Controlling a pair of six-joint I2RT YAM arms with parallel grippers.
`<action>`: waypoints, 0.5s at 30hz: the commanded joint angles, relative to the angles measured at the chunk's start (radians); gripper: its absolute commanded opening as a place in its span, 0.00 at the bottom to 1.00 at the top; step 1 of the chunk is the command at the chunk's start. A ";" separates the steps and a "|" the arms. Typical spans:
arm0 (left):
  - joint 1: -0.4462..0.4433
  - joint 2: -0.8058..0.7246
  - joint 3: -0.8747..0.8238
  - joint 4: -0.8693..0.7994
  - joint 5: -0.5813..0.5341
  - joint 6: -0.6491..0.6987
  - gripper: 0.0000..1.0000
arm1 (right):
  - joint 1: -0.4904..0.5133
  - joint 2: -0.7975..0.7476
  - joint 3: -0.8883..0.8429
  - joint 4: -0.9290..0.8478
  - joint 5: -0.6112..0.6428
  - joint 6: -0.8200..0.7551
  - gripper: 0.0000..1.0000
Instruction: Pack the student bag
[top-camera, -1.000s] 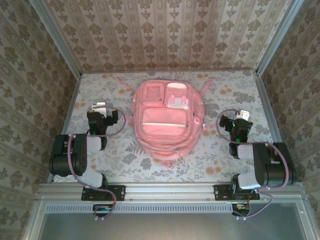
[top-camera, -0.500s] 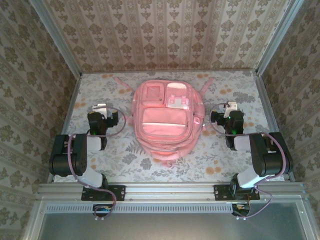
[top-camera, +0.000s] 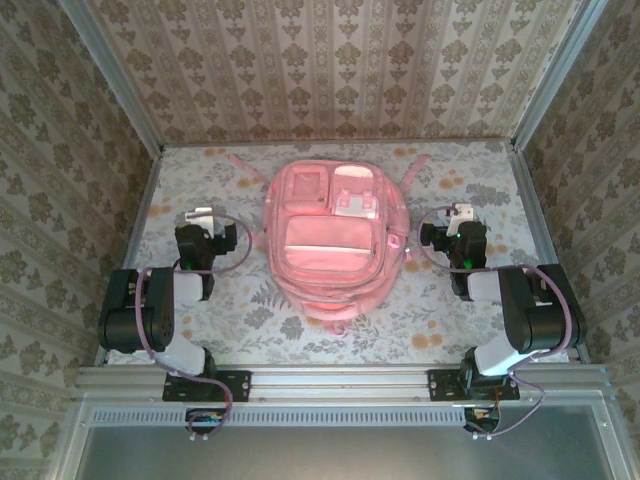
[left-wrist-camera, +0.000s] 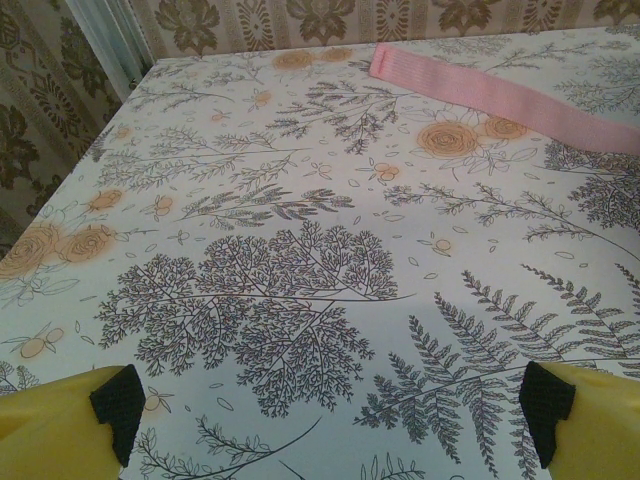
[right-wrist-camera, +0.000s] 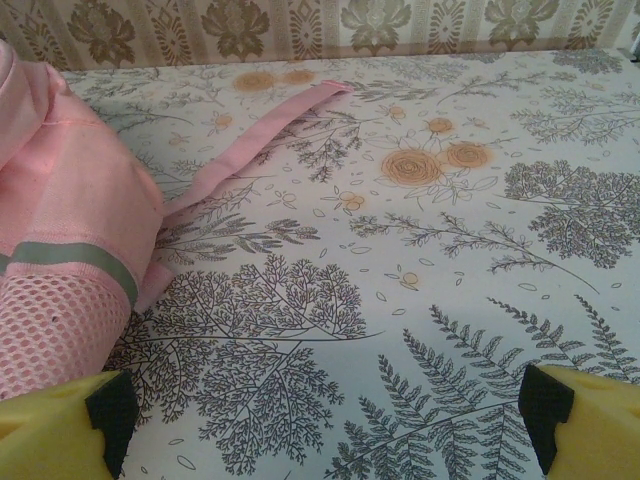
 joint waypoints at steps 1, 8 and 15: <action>0.000 -0.010 -0.004 0.007 0.017 0.021 1.00 | 0.006 -0.009 0.006 -0.002 -0.004 -0.017 1.00; -0.003 -0.010 -0.004 0.007 0.011 0.023 1.00 | 0.006 -0.009 0.007 -0.002 -0.003 -0.017 1.00; -0.004 -0.010 -0.004 0.007 0.011 0.023 1.00 | 0.006 -0.009 0.006 -0.002 -0.003 -0.016 1.00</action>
